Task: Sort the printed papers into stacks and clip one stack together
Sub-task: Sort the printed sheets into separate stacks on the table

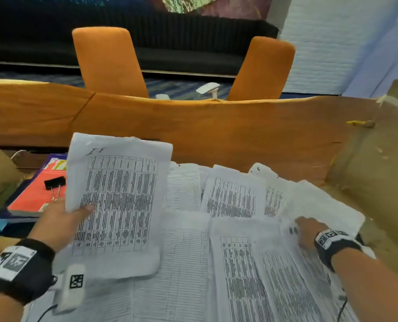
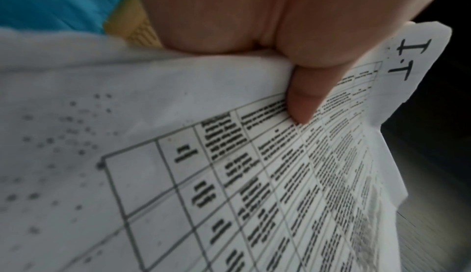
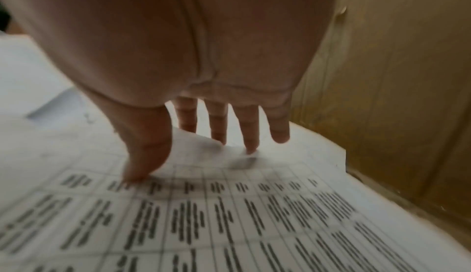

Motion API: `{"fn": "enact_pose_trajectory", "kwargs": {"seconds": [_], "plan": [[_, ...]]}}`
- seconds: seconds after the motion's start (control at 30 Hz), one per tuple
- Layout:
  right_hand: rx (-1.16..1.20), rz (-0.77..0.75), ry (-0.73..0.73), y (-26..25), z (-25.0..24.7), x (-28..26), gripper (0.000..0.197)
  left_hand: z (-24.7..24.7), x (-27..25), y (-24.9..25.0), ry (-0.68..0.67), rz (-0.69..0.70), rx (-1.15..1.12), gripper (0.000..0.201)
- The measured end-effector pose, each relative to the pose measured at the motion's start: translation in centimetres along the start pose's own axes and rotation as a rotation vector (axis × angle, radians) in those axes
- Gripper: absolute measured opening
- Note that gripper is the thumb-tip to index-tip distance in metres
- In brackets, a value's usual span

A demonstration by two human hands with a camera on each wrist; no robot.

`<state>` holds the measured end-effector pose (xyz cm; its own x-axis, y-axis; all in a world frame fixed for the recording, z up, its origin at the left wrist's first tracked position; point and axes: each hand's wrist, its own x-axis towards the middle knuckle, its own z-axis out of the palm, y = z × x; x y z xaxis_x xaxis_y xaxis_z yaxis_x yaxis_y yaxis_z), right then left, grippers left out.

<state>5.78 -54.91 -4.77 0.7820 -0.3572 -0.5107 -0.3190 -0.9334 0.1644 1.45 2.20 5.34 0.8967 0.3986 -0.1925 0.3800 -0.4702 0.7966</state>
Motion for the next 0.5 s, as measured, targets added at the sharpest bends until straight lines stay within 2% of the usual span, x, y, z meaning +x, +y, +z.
{"fn": "enact_pose_trajectory", "kwargs": {"seconds": [0.2, 0.33, 0.4, 0.47, 0.5], "plan": [[-0.128, -0.016, 0.133, -2.4, -1.7, -2.7, 0.053, 0.4, -0.8, -0.1, 0.015, -0.015, -0.062, 0.024], [-0.276, -0.225, 0.244, -2.7, -3.4, -5.2, 0.018, -0.1, -0.9, 0.0, 0.051, -0.02, -0.076, 0.024], [-0.262, -0.339, 0.231, -3.3, -3.6, -6.9, 0.004, -0.3, -0.7, -0.2, 0.055, -0.032, -0.076, 0.027], [-0.21, -0.413, 0.149, -4.3, -2.4, -8.0, 0.012, -0.2, -0.7, -0.5, 0.049, -0.043, -0.081, 0.027], [-0.166, -0.442, 0.094, -4.9, -1.5, -8.3, 0.023, -0.1, -0.7, -0.6, 0.04, -0.05, -0.088, 0.027]]}}
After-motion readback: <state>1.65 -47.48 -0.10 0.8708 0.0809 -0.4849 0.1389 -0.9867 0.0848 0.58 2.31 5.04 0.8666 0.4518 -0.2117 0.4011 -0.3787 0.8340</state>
